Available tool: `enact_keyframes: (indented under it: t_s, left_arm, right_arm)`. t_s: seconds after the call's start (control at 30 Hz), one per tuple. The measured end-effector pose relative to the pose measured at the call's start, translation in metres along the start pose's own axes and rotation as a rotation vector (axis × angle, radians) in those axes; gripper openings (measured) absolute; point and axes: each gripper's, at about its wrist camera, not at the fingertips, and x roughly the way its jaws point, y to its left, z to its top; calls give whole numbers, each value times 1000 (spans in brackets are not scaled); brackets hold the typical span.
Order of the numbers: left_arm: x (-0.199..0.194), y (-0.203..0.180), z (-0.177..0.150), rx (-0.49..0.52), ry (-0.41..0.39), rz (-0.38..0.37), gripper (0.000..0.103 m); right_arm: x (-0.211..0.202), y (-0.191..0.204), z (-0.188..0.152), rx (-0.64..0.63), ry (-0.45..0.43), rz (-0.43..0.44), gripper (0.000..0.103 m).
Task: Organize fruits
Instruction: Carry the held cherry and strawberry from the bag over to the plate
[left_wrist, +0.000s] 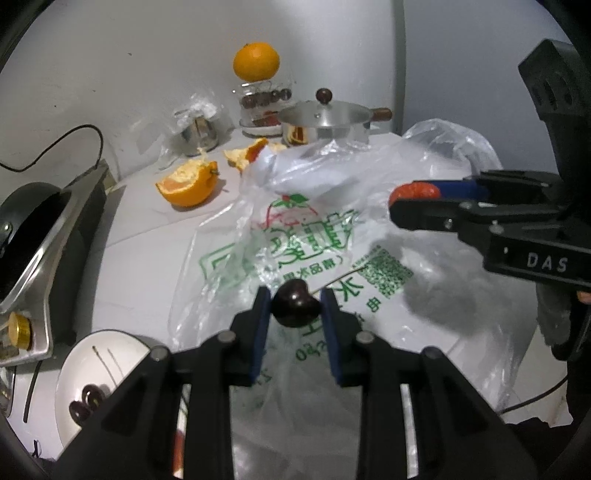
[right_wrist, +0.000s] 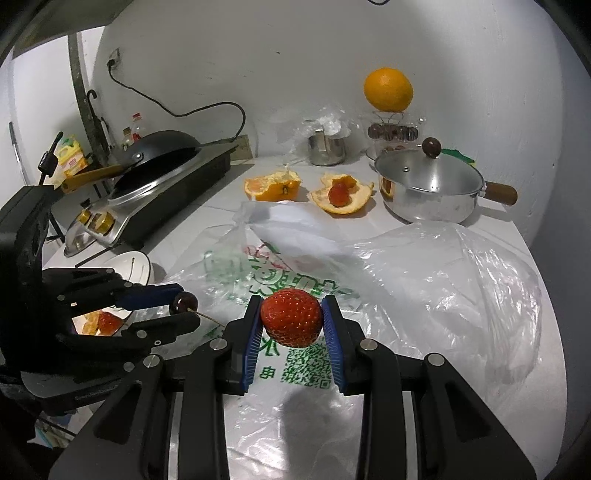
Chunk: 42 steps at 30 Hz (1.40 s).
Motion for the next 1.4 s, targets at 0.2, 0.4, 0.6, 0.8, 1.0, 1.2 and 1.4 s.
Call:
enact_keyframes:
  t_s: [0.2,0.4,0.6,0.8,1.0,1.2,1.4]
  left_arm:
    - [-18,3,-8,-16,-24,9,28]
    - [-39,6,-19,-39,-45,17,28]
    - [-58,12,-28,-65,-68,17,28]
    - [-74,17,-38,-84,-89,22,28]
    - [-86,19,-46,-98,-103,23,28]
    - [-99,26,-57,-131,-119,34,28]
    - [-110,36,-71,-169,-125,44,28]
  right_arm:
    - [-9,13,-1,-20,-7,-2,34]
    - [-19,24,-2,-38,-16,-6,34]
    - [-26,40,-4,-61,-23,-3,34]
    - [-34,56,-6,-84,-31,0,34]
    - [-41,68,-7,-102,-35,2,34]
    - [-43,80,-9,-121,-33,7,34]
    - [-41,93,-11,-144,-22,18,34]
